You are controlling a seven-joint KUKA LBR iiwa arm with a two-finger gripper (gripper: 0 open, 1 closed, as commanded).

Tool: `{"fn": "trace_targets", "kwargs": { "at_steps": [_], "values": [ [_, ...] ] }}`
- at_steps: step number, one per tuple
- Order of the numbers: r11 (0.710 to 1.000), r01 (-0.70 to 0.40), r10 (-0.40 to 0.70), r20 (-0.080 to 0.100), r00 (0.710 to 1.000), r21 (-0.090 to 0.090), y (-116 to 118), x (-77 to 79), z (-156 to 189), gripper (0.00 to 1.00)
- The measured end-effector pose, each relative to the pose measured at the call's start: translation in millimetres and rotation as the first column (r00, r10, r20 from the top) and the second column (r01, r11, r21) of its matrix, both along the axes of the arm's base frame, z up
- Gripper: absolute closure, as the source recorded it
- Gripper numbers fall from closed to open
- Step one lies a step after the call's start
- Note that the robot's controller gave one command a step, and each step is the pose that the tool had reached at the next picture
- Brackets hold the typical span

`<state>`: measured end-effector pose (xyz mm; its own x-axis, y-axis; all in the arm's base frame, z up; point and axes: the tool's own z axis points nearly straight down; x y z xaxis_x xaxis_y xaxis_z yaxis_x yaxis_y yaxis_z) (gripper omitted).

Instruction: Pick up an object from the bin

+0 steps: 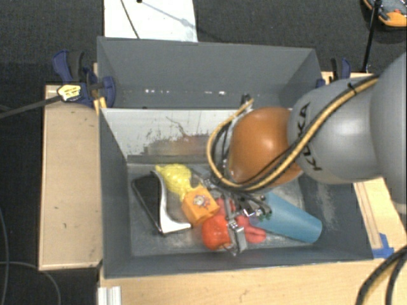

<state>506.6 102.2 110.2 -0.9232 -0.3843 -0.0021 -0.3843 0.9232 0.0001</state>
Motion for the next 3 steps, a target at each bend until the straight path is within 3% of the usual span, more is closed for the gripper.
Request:
{"fn": "trace_targets", "kwargs": {
  "at_steps": [1, 3],
  "values": [
    [0.999, 0.053, -0.053, -0.027, 0.998, -0.01, 50.6, 32.8, -38.7, 1.0],
    [0.998, 0.055, -0.055, -0.026, 0.998, -0.009, 49.6, 31.6, -34.5, 1.0]
  ]
}}
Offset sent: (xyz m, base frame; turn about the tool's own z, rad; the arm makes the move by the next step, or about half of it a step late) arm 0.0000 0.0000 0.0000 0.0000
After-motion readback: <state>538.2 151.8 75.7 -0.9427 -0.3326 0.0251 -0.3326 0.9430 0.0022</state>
